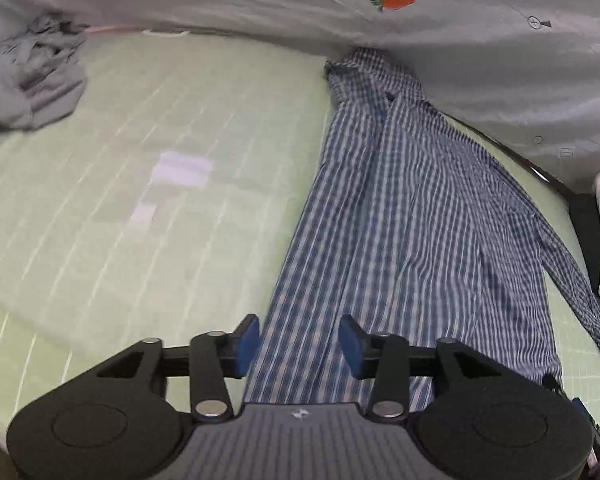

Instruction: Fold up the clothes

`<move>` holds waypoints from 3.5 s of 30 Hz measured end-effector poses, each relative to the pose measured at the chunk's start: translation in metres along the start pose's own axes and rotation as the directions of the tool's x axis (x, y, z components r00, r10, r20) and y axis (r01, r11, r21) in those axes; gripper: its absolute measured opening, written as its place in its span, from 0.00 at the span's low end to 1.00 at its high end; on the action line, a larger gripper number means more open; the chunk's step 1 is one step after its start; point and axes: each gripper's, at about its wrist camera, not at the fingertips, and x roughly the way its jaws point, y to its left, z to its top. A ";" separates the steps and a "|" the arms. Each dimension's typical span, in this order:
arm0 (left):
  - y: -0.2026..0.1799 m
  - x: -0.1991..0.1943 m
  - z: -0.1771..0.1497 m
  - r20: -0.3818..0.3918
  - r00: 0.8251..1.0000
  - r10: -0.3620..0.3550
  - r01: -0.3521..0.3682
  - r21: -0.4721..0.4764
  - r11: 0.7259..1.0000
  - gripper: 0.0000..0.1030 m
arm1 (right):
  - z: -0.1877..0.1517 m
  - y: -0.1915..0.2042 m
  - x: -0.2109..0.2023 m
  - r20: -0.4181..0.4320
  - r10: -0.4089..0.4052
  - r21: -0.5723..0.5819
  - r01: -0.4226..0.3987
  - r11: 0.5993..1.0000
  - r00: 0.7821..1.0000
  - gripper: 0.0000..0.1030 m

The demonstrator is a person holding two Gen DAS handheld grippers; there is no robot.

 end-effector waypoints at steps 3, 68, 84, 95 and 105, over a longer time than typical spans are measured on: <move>-0.009 0.015 0.014 -0.008 1.000 0.016 -0.015 0.021 1.000 0.55 | 0.008 -0.004 0.005 -0.041 0.019 -0.006 -0.019 1.000 0.999 1.00; -0.063 0.113 0.124 -0.011 0.989 0.144 -0.142 0.105 0.984 0.92 | 0.139 0.129 0.106 -0.148 0.485 -0.182 -0.506 0.843 0.862 0.87; -0.186 0.152 0.125 0.002 0.993 -0.121 0.109 0.409 0.906 0.68 | 0.125 -0.007 0.101 -0.100 0.009 0.066 -0.003 0.998 0.995 0.97; -0.220 0.212 0.124 -0.132 0.985 -0.108 0.152 0.392 0.907 0.62 | 0.117 -0.021 0.118 -0.162 -0.073 0.056 0.083 0.995 0.984 0.97; -0.217 0.211 0.124 -0.094 0.982 -0.163 0.186 0.337 0.923 0.07 | 0.115 -0.019 0.122 -0.171 -0.057 0.034 0.063 0.997 0.984 0.99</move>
